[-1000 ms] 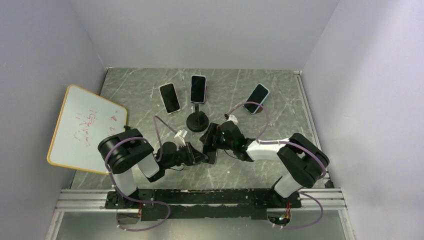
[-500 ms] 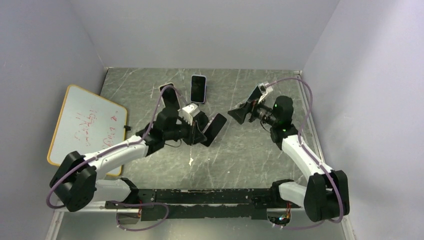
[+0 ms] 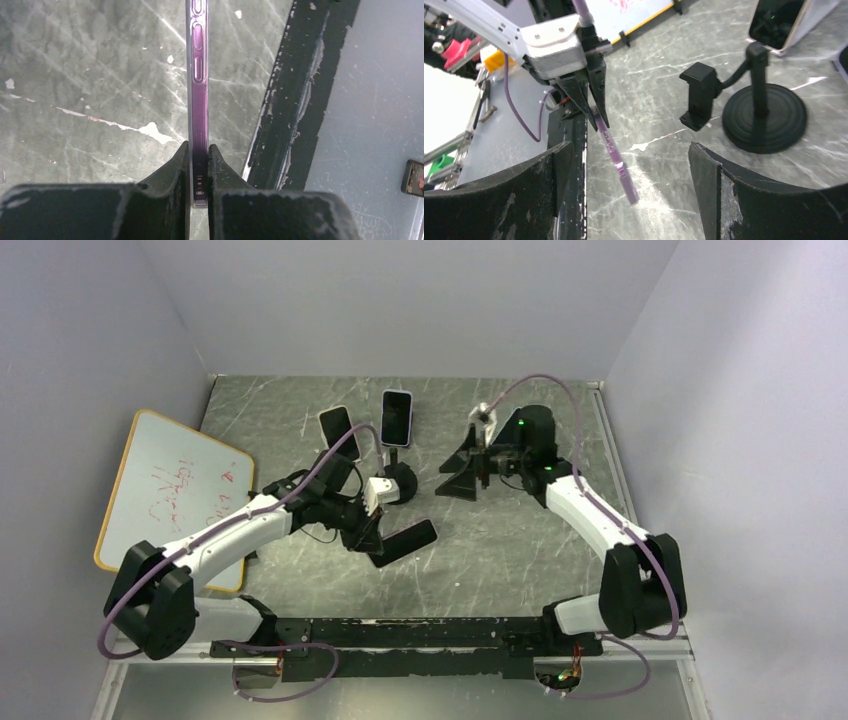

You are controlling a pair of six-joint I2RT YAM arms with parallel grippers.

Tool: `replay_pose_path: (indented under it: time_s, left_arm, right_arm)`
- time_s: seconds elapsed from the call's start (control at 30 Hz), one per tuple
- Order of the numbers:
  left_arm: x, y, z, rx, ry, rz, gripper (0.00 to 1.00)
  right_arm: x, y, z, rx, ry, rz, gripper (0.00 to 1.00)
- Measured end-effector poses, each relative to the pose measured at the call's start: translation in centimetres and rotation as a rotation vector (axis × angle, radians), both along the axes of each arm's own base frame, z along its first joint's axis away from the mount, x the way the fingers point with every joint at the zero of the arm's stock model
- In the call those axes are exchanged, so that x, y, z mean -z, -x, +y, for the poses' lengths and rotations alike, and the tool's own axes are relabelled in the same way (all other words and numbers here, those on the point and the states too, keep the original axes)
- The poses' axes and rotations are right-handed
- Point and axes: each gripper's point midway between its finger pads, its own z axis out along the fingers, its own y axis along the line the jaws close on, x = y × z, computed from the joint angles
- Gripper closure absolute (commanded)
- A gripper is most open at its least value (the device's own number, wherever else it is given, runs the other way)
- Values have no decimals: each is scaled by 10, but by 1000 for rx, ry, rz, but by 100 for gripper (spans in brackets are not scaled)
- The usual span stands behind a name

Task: Place the phone on the phone stand

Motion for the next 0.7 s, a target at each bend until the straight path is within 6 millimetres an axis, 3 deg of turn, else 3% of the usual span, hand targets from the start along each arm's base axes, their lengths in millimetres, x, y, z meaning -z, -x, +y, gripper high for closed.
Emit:
replay_pose_path:
  time_s: [0.17,0.27,0.5,0.6,0.63,0.7]
  left_arm:
    - [-21,7,-1,34,64,-46,95]
    - [-32,10,1,36,87,-78,95]
    - [-22,15,4,37,63,-44,95]
    - [-20,15,3,40,60,-36,95]
    - [-19,15,3,39,60,-37,95]
    - [-19,13,2,37,61,-44,95]
  right_arm:
    - [38,18,38,-104,99,45,16]
    - [64,34,51,-153,150,102,20]
    - [82,47,50,-152,173,130,17]
    - [80,50,46,-128,167,120,16]
    - [77,51,44,-118,160,116,21]
    - [68,53,41,-99,138,100,54]
